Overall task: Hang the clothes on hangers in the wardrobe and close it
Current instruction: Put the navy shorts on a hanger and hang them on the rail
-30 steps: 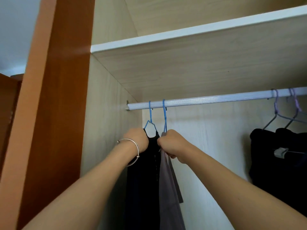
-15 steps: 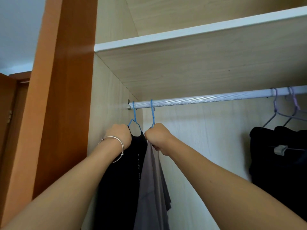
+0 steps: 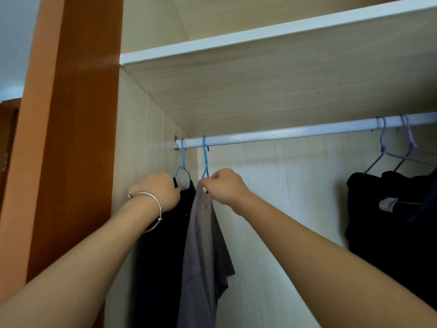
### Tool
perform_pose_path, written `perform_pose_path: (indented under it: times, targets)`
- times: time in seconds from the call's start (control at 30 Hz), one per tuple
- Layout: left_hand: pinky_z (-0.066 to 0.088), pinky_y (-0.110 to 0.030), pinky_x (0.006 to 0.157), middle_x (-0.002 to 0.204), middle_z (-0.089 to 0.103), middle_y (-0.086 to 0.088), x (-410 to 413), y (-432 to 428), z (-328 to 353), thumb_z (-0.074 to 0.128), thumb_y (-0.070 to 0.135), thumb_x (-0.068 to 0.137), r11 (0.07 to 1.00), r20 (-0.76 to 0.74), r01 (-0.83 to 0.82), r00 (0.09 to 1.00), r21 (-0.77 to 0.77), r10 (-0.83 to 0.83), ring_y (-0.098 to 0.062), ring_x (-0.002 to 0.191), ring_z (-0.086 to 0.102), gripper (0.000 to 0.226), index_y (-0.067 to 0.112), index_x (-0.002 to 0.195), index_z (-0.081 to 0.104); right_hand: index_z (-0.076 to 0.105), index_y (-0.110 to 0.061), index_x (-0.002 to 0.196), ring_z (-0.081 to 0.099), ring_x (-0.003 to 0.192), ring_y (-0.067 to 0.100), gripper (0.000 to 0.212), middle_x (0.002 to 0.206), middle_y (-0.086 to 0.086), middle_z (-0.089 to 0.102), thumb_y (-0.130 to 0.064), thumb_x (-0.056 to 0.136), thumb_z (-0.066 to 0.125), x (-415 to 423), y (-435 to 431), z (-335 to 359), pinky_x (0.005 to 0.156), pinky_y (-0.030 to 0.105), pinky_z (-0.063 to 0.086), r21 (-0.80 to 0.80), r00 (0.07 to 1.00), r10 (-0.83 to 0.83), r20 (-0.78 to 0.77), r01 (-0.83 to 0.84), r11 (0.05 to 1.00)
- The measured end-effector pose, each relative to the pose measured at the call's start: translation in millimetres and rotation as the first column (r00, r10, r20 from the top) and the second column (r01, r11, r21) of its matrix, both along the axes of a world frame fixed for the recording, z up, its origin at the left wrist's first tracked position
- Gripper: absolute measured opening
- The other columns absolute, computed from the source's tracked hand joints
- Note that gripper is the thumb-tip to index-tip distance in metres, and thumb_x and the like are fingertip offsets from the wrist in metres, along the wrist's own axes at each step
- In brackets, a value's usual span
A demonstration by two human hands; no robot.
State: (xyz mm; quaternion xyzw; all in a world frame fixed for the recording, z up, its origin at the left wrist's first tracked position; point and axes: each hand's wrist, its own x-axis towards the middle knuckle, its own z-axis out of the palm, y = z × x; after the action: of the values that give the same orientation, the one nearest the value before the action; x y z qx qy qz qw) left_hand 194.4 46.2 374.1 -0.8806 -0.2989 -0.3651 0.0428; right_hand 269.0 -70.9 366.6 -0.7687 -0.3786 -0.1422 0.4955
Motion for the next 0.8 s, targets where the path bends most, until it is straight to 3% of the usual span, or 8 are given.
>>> perform_pose_path:
  times: [0.1,0.23,0.4,0.47,0.57,0.63,0.7,0.8]
  targets:
    - [0.045,-0.039,0.093,0.123,0.057,-0.017,3,-11,5,0.044,0.026,0.088,0.998,0.164,0.037,0.985,0.058,-0.046,-0.037,0.112,0.055,0.034,0.008,0.11,0.061,0.067,-0.006,0.087,0.064,0.09,0.033,0.027,0.093,0.014,0.069,-0.027,0.081,0.051,7,-40,0,0.082,0.038,0.054,0.007,0.984,-0.125,0.124,0.125,0.992]
    - [0.047,-0.041,0.094,0.112,0.066,-0.014,9,-54,22,0.046,0.021,0.085,0.974,0.265,0.196,0.939,0.109,-0.219,-0.036,0.105,0.059,0.025,0.015,0.096,0.068,0.065,-0.012,0.081,0.059,0.083,0.029,0.023,0.082,0.005,0.063,-0.022,0.085,0.045,15,-116,-6,0.066,0.027,0.04,-0.033,0.882,-0.354,0.31,0.382,0.924]
    - [0.051,-0.037,0.088,0.099,0.07,-0.007,35,-156,26,0.048,0.032,0.087,0.862,0.063,0.483,0.866,0.156,-0.496,-0.031,0.097,0.062,0.021,0.019,0.079,0.064,0.067,-0.02,0.091,0.056,0.084,0.027,0.024,0.09,0.002,0.064,-0.023,0.087,0.044,36,-224,-3,0.068,0.03,0.042,0.111,0.625,-0.642,0.445,0.673,0.732]
    - [0.05,-0.034,0.087,0.098,0.07,-0.006,52,-201,19,0.049,0.037,0.087,0.78,0.003,0.61,0.788,0.142,-0.616,-0.028,0.096,0.062,0.027,0.017,0.08,0.065,0.069,-0.017,0.092,0.058,0.095,0.034,0.025,0.099,0.008,0.067,-0.022,0.086,0.045,44,-266,-1,0.077,0.036,0.049,0.176,0.537,-0.711,0.454,0.728,0.662]
    - [0.044,-0.026,0.072,0.097,0.071,-0.012,88,-260,8,0.049,0.036,0.089,0.582,0.04,0.812,0.584,-0.053,-0.811,-0.024,0.084,0.06,0.035,0.008,0.085,0.068,0.067,-0.015,0.107,0.048,0.113,0.033,0.028,0.118,0.011,0.059,-0.021,0.088,0.047,52,-321,-1,0.091,0.042,0.045,0.211,0.457,-0.782,0.424,0.79,0.576]
    - [0.042,-0.027,0.067,0.093,0.066,-0.018,114,-293,0,0.046,0.034,0.091,0.423,0.125,0.884,0.451,-0.202,-0.884,-0.027,0.083,0.06,0.031,0.009,0.082,0.062,0.058,-0.016,0.121,0.041,0.123,0.033,0.035,0.132,0.01,0.049,-0.023,0.089,0.049,60,-349,-2,0.097,0.042,0.04,0.142,0.459,-0.805,0.376,0.83,0.54]
    - [0.046,-0.033,0.076,0.088,0.061,-0.017,140,-324,-7,0.042,0.032,0.093,0.285,0.228,0.894,0.375,-0.344,-0.899,-0.031,0.087,0.061,0.031,0.009,0.08,0.059,0.049,-0.014,0.13,0.042,0.127,0.032,0.043,0.137,0.012,0.046,-0.025,0.088,0.053,71,-367,-4,0.101,0.038,0.039,0.022,0.555,-0.793,0.253,0.816,0.578]
    - [0.044,-0.028,0.083,0.082,0.061,-0.011,174,-358,-13,0.045,0.041,0.09,0.092,0.401,0.85,0.336,-0.518,-0.852,-0.026,0.079,0.059,0.042,0.004,0.077,0.059,0.061,-0.008,0.116,0.059,0.108,0.029,0.035,0.117,0.014,0.063,-0.021,0.084,0.057,85,-380,-8,0.092,0.034,0.046,-0.041,0.706,-0.708,0.007,0.707,0.706]
